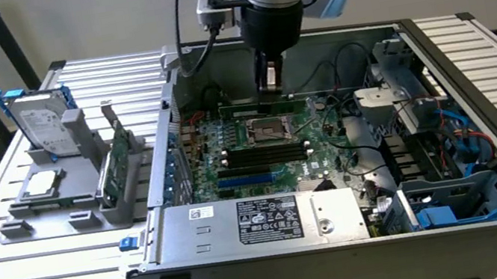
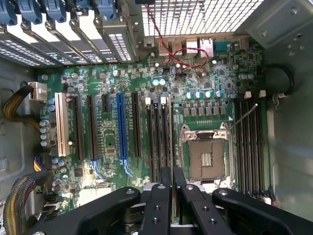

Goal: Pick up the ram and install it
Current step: 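Insert the ram into the slot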

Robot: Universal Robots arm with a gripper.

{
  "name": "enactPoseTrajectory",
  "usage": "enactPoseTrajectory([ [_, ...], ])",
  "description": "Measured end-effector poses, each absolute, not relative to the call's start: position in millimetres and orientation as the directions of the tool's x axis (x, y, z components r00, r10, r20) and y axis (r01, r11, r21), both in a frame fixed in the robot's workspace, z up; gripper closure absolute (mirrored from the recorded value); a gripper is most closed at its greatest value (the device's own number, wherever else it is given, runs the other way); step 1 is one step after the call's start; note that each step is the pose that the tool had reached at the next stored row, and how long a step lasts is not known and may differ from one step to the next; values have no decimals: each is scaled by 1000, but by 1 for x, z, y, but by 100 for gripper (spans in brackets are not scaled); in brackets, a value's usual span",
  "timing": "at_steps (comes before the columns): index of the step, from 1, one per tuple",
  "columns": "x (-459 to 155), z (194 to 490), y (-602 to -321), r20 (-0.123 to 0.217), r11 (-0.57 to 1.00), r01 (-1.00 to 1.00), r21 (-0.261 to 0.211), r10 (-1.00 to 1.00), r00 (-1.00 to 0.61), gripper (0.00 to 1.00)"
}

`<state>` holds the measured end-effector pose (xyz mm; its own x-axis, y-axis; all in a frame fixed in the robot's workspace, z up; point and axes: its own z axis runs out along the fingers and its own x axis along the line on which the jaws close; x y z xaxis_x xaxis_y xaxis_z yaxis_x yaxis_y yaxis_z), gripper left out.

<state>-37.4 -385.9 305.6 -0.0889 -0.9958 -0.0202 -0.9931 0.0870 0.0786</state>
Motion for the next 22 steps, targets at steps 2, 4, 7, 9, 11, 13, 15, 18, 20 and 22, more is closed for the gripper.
enactPoseTrajectory([
  [2,-37,302,-389,-20,87,-993,78,-996,-89,86],
  [4,-37,298,-392,-20,87,-993,77,-996,-89,86],
  [7,-37,293,-397,-20,87,-993,76,-996,-89,86],
  [9,-37,289,-400,-21,87,-993,75,-996,-89,86],
  [11,-37,286,-402,-20,87,-993,75,-996,-89,86],
  [13,-37,282,-403,-21,87,-994,73,-996,-89,86],
  [15,-37,278,-403,-21,86,-994,71,-996,-87,86],
  [18,-37,273,-403,-21,84,-994,68,-996,-85,86],
  [20,-37,269,-404,-21,83,-994,68,-996,-85,86],
  [22,-37,266,-404,-21,82,-994,67,-996,-84,86],
])
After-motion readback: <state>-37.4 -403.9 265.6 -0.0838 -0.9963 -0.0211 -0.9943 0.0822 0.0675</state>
